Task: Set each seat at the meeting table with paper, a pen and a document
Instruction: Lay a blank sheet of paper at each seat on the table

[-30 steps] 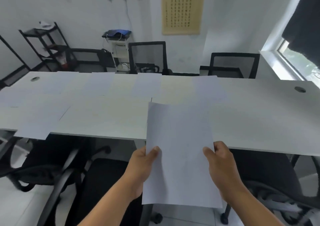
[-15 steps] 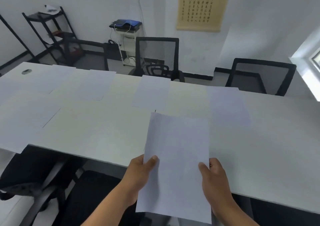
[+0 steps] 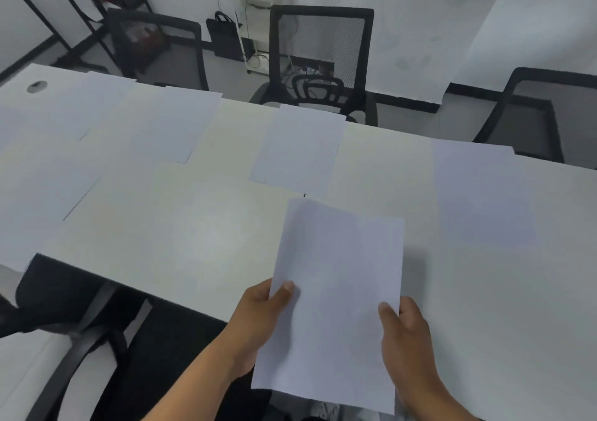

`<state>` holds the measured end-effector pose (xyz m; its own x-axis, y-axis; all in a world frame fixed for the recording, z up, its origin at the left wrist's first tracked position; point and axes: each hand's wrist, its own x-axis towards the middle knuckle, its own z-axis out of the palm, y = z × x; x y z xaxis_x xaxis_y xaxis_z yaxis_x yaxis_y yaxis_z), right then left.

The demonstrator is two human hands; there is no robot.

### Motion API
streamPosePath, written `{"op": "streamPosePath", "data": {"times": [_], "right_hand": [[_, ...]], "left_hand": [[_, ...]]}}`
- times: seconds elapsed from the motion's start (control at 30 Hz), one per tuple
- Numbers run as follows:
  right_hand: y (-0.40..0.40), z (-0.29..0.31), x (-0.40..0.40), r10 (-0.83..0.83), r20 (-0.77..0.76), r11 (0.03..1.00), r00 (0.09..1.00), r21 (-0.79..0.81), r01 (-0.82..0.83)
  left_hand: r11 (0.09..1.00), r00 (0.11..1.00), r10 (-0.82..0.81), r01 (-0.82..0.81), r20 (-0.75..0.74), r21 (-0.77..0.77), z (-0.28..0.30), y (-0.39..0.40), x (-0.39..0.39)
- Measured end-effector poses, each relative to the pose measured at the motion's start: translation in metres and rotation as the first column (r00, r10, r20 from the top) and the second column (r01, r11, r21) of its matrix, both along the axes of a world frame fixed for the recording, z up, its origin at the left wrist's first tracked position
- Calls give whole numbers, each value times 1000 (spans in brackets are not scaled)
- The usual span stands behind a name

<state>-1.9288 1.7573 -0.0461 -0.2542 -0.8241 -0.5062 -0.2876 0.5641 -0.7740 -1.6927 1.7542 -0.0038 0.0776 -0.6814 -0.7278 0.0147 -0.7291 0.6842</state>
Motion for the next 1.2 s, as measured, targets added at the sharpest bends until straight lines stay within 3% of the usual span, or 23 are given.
{"op": "streamPosePath", "data": {"times": [0.2,0.6,0.73,0.87,0.97,1.1,1.2], "right_hand": [[-7,-31,-1,20,-33,998,999,65,-18],[-22,-47,-35,71,-315,989,946,147,-25],[-22,-46,-34,102,-333,980,937,195,-37],[-23,-36,-18,167,-298,969,940,228,-99],[-21,-29,-1,209,-273,975,939,132,-178],[-27,-21,25,66,-74,980,995,194,-50],[-31,-22,37,96,-82,972,992,222,-75]], "left_hand": [[996,990,92,-90,-106,24,3,-1,13],[978,971,194,-202,-141,-44,43,-13,30],[976,962,199,-213,-187,-56,53,-12,32],[969,945,222,-242,-242,-57,58,-8,36],[966,931,230,-255,-282,-52,60,-4,38],[965,927,240,-261,-289,-34,56,1,41],[962,926,257,-274,-275,-21,51,4,43]]}}
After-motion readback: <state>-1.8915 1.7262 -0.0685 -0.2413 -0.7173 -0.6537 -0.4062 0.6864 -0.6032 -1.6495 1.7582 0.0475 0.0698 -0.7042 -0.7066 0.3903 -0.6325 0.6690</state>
